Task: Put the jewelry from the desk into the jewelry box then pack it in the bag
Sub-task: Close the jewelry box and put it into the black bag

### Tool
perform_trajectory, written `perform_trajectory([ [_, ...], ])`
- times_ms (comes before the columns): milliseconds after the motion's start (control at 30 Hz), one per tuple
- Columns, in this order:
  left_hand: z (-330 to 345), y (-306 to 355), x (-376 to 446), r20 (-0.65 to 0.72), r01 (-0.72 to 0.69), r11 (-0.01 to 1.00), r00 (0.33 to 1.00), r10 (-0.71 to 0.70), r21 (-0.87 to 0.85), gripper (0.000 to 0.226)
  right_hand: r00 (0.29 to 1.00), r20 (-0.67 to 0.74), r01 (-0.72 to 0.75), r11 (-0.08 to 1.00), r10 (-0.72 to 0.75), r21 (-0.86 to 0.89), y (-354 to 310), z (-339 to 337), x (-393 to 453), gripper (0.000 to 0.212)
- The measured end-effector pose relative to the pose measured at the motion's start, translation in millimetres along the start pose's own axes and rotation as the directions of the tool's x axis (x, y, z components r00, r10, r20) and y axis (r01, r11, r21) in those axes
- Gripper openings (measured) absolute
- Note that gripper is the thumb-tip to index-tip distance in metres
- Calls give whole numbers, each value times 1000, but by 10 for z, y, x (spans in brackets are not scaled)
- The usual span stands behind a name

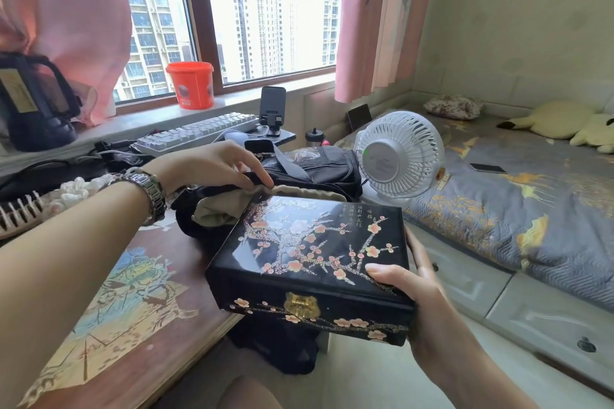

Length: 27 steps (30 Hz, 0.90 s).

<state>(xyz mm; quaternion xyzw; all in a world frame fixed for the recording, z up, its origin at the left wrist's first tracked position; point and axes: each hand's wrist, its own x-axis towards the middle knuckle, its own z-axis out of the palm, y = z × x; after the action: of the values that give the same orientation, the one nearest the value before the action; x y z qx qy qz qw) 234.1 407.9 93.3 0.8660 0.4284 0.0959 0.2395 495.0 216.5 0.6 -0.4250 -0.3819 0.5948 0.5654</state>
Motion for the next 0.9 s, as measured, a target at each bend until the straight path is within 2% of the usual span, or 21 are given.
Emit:
perform_trajectory([
  [200,-11,32,-3,-54,-34,988,998,42,150,42,1000,-13,-1,1000,0,-13,22,7,-16,84],
  [267,-25,52,-13,-115,-43,986,991,62,163,49,1000,-27,-12,1000,11,-20,44,-4,-29,85],
  [400,-111,137,-1,-296,-152,970,933,204,190,46,999,-31,-7,1000,6,-28,71,-21,-65,80],
  [533,-256,218,59,-394,-210,939,866,308,271,49,1000,-19,6,1000,-6,-15,61,-22,-98,72],
  [700,-346,198,84,-429,-123,939,865,259,320,52,999,-43,20,1000,-20,15,15,19,-90,71],
  [900,-347,206,12,-410,-119,943,878,246,311,53,995,-91,51,997,-45,63,-89,129,18,80],
])
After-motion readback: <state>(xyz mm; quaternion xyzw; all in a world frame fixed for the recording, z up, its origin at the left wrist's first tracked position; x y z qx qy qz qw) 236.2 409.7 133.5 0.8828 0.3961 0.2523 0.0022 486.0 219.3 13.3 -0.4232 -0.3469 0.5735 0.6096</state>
